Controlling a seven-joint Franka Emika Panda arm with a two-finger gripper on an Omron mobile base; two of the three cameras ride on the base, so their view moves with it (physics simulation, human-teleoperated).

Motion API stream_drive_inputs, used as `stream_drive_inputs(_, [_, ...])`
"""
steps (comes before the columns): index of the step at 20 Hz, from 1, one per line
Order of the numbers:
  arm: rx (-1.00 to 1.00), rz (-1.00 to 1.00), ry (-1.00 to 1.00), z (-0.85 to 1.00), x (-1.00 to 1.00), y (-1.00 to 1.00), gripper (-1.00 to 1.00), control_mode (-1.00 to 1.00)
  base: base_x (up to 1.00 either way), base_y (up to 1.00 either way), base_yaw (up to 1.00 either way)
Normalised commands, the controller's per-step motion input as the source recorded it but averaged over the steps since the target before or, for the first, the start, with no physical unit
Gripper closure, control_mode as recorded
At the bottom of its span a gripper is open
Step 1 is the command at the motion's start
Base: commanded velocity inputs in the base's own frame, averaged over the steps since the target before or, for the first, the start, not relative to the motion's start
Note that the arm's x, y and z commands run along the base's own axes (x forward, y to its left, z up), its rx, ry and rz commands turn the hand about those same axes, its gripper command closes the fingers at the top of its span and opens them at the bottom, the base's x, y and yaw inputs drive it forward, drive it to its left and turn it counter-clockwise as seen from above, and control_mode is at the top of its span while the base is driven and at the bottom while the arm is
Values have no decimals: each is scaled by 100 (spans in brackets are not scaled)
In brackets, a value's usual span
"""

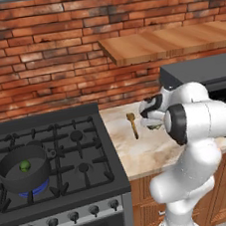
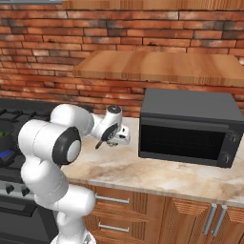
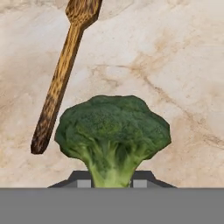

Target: Put the avocado and broccoli in the pot. Retrieve the spatula and lightly stir the vegetables in the pot.

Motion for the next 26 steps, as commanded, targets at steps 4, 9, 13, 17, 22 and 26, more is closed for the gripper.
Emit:
stream_drive_inputs(4, [0, 0, -14, 80, -97, 14, 100, -100, 0, 0, 0])
stream_drive_inputs(9, [-3, 0, 0, 100, -58, 36, 100, -100, 0, 0, 0])
stream_drive_inputs(13, [-2, 0, 10, 100, -48, 17, 100, -100, 0, 0, 0])
stream_drive_inputs(17, [0, 0, 10, 97, -90, 4, 100, -100, 0, 0, 0])
stream_drive_inputs(22, [0, 0, 1, 77, -100, 13, 100, -100, 0, 0, 0])
stream_drive_inputs(26, [0, 0, -4, 53, -76, 13, 100, -100, 0, 0, 0])
